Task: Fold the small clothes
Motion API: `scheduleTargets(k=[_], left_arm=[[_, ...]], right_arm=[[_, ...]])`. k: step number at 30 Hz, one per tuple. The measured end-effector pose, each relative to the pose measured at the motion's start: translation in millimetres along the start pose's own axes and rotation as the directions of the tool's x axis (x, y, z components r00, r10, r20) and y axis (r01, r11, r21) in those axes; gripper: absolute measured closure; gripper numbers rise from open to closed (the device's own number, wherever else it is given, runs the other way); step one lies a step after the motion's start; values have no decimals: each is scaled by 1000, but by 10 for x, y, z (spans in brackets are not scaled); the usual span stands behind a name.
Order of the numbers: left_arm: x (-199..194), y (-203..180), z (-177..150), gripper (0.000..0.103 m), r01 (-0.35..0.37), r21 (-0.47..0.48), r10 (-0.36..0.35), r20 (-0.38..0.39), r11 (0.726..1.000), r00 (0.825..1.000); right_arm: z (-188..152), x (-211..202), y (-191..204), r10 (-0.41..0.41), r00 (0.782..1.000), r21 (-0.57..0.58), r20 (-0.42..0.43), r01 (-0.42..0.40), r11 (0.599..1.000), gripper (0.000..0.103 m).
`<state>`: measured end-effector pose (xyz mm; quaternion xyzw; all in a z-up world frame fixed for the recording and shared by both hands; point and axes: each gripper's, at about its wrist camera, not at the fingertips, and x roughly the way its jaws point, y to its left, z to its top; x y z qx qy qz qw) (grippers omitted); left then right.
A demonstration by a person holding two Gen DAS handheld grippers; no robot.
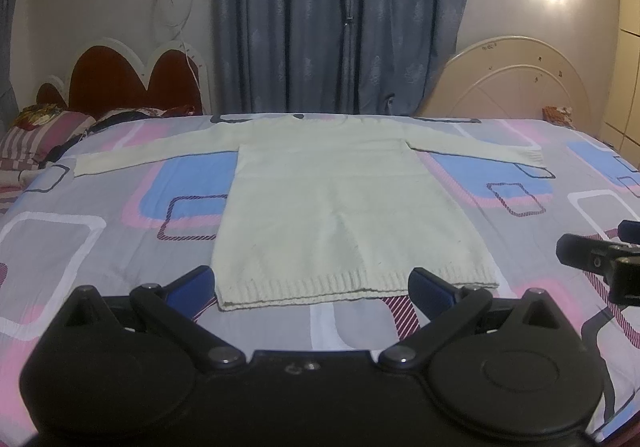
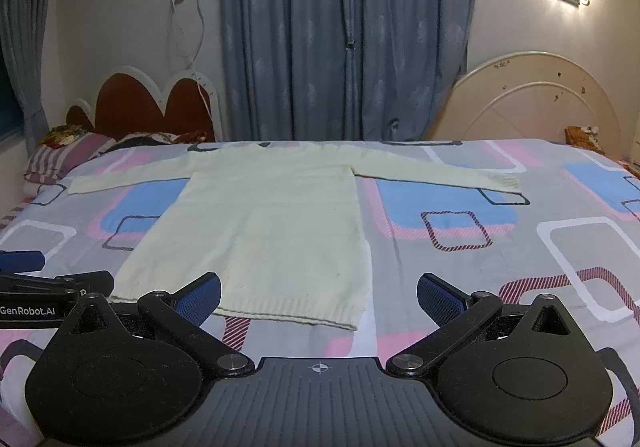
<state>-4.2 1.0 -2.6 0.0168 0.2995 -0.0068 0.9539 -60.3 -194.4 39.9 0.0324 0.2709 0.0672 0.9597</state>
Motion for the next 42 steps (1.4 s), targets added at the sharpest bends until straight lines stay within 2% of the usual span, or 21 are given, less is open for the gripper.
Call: scheduleTargets(k=[42], left_arm=[[-51, 67, 2, 0, 3, -4, -3, 10, 1000, 1000]], right_arm=[[23, -18, 77, 0, 1000, -4, 12, 0, 1000, 0]])
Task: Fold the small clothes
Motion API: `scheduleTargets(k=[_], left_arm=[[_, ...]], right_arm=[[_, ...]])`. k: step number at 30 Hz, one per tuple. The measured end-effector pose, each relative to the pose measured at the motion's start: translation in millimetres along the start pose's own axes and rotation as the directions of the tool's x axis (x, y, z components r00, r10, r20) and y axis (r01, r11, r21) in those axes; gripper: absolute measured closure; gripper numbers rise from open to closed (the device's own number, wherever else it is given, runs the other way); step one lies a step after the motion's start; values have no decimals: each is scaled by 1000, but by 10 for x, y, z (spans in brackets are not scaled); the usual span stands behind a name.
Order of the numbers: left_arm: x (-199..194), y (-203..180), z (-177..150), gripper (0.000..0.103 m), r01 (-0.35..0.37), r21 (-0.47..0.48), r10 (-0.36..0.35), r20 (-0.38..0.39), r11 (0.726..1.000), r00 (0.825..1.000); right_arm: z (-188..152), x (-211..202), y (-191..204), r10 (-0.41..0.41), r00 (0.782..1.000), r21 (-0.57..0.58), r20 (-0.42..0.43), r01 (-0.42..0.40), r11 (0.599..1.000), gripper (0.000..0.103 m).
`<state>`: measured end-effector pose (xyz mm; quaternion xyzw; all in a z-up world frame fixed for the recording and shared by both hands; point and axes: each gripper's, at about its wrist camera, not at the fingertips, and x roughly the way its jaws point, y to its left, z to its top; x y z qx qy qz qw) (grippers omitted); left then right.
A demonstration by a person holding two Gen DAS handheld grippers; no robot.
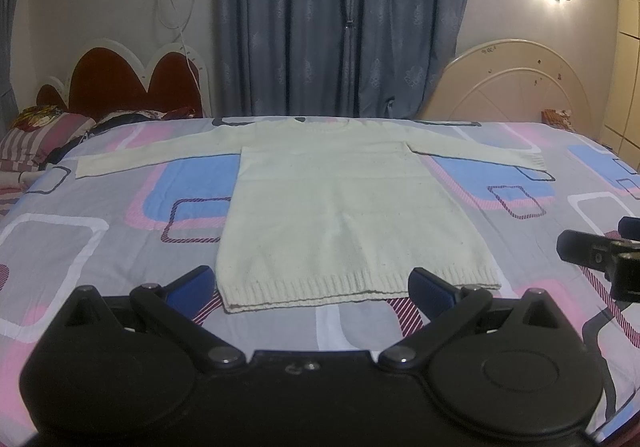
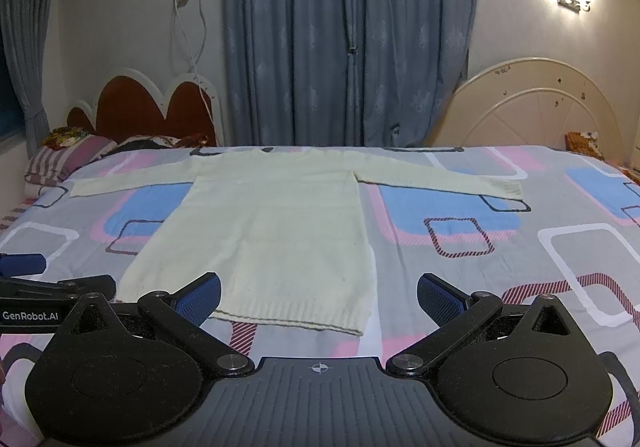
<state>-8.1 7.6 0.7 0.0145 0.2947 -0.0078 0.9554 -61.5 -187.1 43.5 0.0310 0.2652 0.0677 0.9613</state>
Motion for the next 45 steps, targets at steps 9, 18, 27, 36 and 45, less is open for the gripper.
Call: scheduleTargets(k=[9, 18, 27, 36, 45], left_arm=[[6, -16, -3, 0, -5, 3, 5, -1, 1000, 1000], [-9, -20, 9, 0, -9, 7, 9, -3, 1000, 1000], [-1, 62, 7, 0, -10, -8, 9, -17, 1000, 1000], [212, 148, 162, 0, 141, -104, -142, -2, 984, 990], [923, 50, 604, 2, 154, -43, -154, 11, 987, 988]], right_arm=[[22, 0, 0, 4, 1000, -4, 1, -4, 1000, 0], [12, 8, 27, 14, 1000, -2, 1, -14, 1000, 0], [-14, 39, 72, 16, 1000, -5, -5, -16, 1000, 0], [38, 183, -44, -41, 999, -2, -16, 41, 999, 0], [393, 648, -577, -80, 997, 78, 18, 79, 994, 0]])
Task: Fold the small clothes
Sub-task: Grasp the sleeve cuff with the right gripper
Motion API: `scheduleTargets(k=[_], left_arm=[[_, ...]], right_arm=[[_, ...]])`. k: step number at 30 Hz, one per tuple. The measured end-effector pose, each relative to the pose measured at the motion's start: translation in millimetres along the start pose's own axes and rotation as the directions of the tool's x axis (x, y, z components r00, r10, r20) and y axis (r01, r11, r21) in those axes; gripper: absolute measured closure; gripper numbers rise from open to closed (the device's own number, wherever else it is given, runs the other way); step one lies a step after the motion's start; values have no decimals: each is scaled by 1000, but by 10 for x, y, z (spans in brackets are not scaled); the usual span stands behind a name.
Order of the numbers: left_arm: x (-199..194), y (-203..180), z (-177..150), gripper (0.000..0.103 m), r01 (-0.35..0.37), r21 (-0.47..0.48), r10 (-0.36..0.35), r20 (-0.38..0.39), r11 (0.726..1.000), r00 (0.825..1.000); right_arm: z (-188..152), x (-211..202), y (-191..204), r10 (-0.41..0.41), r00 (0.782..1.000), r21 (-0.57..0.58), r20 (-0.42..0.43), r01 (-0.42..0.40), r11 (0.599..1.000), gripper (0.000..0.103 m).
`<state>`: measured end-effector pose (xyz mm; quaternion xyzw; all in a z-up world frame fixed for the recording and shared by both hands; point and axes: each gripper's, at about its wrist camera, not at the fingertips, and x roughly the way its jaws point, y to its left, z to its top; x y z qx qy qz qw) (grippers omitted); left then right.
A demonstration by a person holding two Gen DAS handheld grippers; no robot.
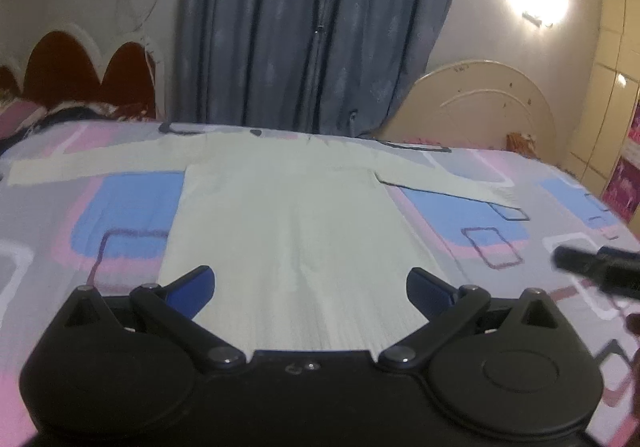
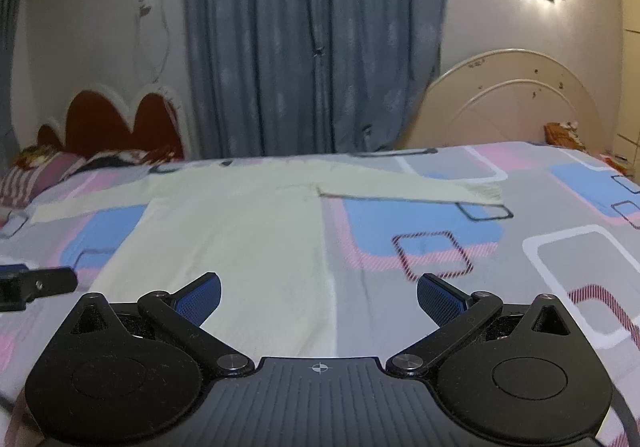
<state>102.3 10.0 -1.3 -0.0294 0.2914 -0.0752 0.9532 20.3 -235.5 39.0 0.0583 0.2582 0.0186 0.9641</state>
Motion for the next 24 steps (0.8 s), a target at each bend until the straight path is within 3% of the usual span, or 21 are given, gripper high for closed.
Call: scheduleTargets(k=[4, 9, 15, 16, 17, 18, 22, 24], left_arm=[[464, 41, 191, 18, -57, 32, 57, -19, 998, 998], [1075, 90, 396, 9, -118, 57, 120, -33, 991, 992], [1744, 180, 494, 10, -144, 82, 151, -82, 986, 985], [1820, 193, 503, 10, -151, 84, 159, -86, 985, 984], [1918, 209, 510, 10, -162, 88, 170, -95, 983, 981], [2018, 222, 513, 10, -167, 94, 177, -106, 981, 978], [2346, 241, 524, 11, -182, 126, 199, -140, 975, 970], [2469, 254, 532, 11, -185, 132, 204, -150, 974, 967]], right_arm=[[231, 447, -343, -11, 1000, 64, -3, 12, 998, 0], [514, 1138, -918, -72, 997, 156, -27, 75, 985, 0], [721, 2000, -1647, -105, 994, 261, -9, 104, 960, 1], [742, 2150, -1756, -115, 993, 274, -7, 112, 955, 5], [755, 2293, -1849, -120, 993, 289, -14, 119, 950, 29], [758, 2438, -1947, -132, 991, 308, -30, 135, 942, 40], [671, 2906, -2460, -173, 984, 430, -51, 178, 885, 40], [596, 3064, -2761, -176, 982, 514, -65, 184, 838, 40]])
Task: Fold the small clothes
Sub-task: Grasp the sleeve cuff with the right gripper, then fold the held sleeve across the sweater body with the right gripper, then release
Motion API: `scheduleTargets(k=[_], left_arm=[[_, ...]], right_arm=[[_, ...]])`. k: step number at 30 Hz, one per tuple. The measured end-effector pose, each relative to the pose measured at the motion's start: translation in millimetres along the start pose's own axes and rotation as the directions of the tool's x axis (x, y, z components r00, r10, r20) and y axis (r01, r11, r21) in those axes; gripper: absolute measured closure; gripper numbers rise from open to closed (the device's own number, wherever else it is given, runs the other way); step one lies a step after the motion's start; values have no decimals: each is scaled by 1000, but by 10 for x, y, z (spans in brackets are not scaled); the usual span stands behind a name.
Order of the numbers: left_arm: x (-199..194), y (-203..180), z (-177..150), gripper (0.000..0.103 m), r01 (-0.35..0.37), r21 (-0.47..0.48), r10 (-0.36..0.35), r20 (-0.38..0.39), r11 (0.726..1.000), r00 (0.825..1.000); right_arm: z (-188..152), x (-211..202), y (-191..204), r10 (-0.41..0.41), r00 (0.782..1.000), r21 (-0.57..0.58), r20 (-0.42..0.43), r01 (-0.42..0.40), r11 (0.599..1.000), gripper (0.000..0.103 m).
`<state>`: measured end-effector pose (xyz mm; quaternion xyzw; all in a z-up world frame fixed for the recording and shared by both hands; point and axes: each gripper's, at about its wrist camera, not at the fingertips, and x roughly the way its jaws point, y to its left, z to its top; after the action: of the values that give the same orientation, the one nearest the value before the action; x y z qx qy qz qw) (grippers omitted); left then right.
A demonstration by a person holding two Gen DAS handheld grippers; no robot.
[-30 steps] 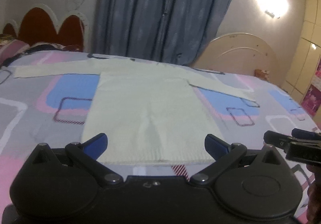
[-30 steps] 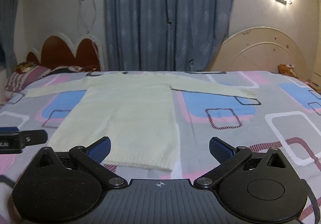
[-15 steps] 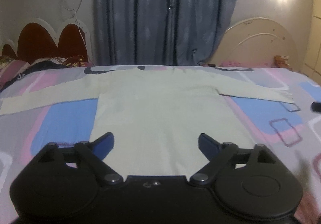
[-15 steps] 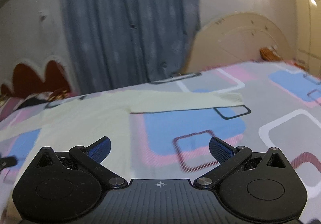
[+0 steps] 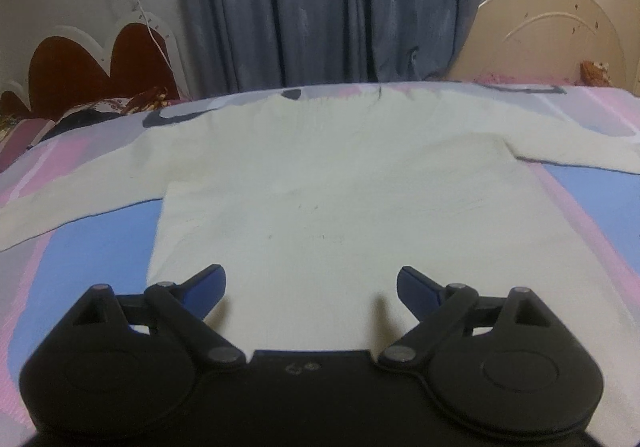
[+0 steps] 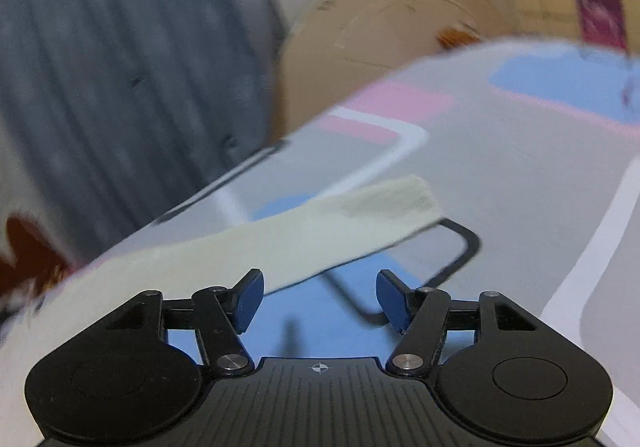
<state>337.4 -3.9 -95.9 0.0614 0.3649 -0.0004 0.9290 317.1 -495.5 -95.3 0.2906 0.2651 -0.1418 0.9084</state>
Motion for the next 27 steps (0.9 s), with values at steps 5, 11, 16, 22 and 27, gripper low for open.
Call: scheduleTargets(k=[5, 11, 16, 22, 27], left_arm=[[220, -4, 59, 11, -9, -22, 9, -21, 1000, 1000], [407, 3, 171, 13, -2, -32, 1, -37, 999, 999], [515, 153, 269, 12, -2, -70, -3, -71, 998, 997], [557, 422, 306, 30, -6, -58, 0, -101, 998, 995], [534, 738, 396, 48, 7, -164, -17, -61, 986, 998]], right_arm=[[148, 252, -370, 19, 1000, 150, 8, -20, 989, 43], [299, 401, -346, -20, 999, 87, -24, 23, 996, 102], [389, 421, -109, -107, 994, -131, -10, 104, 986, 102], [224, 431, 606, 13, 1000, -263, 12, -10, 965, 102], [-385, 344, 1990, 312, 949, -492, -54, -297, 819, 102]])
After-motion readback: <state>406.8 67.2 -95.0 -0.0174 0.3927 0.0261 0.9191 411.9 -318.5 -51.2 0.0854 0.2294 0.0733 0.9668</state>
